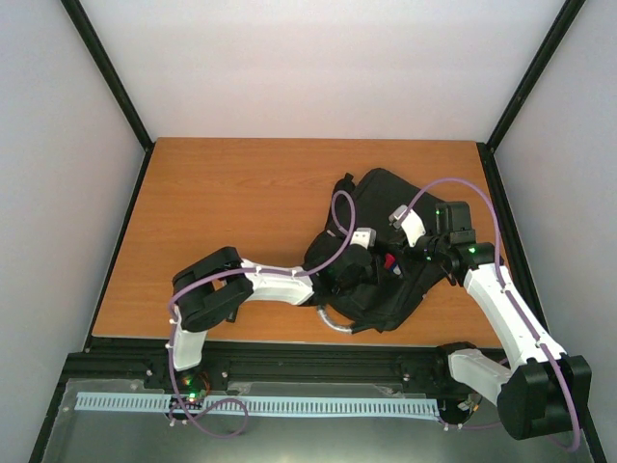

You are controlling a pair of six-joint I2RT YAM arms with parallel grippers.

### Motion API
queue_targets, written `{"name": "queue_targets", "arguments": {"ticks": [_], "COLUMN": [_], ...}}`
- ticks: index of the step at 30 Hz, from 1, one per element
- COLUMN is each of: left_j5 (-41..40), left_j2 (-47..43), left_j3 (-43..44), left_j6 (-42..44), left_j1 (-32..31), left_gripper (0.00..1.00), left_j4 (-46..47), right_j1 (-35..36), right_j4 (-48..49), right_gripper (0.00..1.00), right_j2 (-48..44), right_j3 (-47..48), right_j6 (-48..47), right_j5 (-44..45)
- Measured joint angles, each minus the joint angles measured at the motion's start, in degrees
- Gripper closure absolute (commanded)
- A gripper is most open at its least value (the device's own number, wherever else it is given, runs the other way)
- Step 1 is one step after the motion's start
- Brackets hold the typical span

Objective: Pack the student bag
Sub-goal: Place the stationery in the student bag.

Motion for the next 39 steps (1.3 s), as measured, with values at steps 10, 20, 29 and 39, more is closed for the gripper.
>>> {"name": "queue_targets", "arguments": {"ticks": [10, 20, 29, 39], "left_j5": [0.61, 1.53, 7.80, 5.84], "left_j2": [3.76, -5.31, 1.57, 4.92], "left_j3": [1.07, -9.33, -9.49, -3.10], "left_j6": [-5.49, -10.99, -20.31, -21.16], "left_j1": [1.42, 1.51, 0.37, 0.72], "left_gripper": [0.99, 0.99, 0.99, 0.99], "left_j4": [7.43, 9.07, 17.73, 16.48], "right_j1": [0.00, 0.00, 0.00, -0.02], "right_j4": [-0.11, -0.11, -0.24, 0.52], "right_gripper": [0.96, 0.96, 0.96, 0.96], "right_j2": [0.07, 0.09, 0.61, 0.61], "right_j3": [0.00, 0.00, 0.00, 0.00], "right_j6": [0.02, 0.02, 0.02, 0.02], "right_j5": [0.00, -0.07, -0.96, -0.04]}}
